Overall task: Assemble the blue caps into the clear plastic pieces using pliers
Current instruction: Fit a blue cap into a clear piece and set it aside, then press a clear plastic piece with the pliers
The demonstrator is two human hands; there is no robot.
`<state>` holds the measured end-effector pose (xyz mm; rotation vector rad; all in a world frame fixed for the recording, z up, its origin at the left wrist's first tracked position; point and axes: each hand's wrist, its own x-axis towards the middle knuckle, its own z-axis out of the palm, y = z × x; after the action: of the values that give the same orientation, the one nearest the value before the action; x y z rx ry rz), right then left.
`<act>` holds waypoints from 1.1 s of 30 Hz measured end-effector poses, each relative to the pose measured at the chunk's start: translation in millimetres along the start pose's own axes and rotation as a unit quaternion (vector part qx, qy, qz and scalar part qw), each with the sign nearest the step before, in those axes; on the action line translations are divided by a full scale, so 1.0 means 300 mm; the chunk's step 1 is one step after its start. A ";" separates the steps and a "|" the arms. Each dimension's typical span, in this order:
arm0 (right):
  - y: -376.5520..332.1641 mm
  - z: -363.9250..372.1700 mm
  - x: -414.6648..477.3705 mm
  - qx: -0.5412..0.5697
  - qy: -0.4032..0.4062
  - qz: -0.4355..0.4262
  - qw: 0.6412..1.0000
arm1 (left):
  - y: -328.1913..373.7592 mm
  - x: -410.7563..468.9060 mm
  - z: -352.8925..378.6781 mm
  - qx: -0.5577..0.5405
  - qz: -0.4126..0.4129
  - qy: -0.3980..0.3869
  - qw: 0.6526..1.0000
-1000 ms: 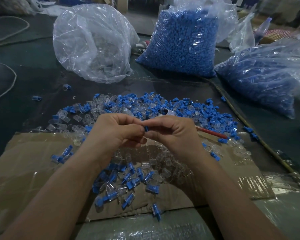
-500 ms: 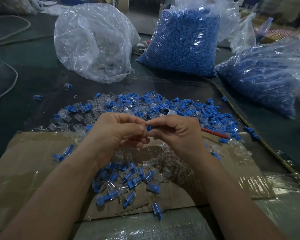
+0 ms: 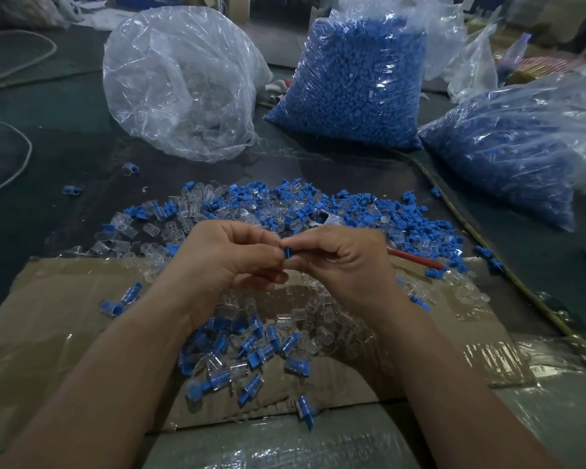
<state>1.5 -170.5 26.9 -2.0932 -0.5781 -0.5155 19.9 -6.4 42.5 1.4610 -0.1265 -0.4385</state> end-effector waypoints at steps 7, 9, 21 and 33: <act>0.000 -0.002 -0.002 -0.019 -0.015 -0.001 1.000 | 0.001 -0.002 0.005 0.015 -0.006 0.009 1.000; -0.004 -0.002 -0.002 -0.024 -0.028 0.005 0.999 | -0.001 0.001 0.005 0.028 -0.005 0.011 1.000; 0.075 -0.207 0.004 -0.242 -0.036 0.324 0.914 | -0.002 0.007 -0.008 -0.029 0.020 0.034 0.999; 0.088 -0.185 -0.006 -0.290 -0.215 0.397 0.844 | -0.014 0.013 -0.018 -0.037 0.027 0.022 0.999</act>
<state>7.0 -230.5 38.2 -2.7882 0.2962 0.3243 24.3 -3.0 37.1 1.3902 -0.1132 -0.3634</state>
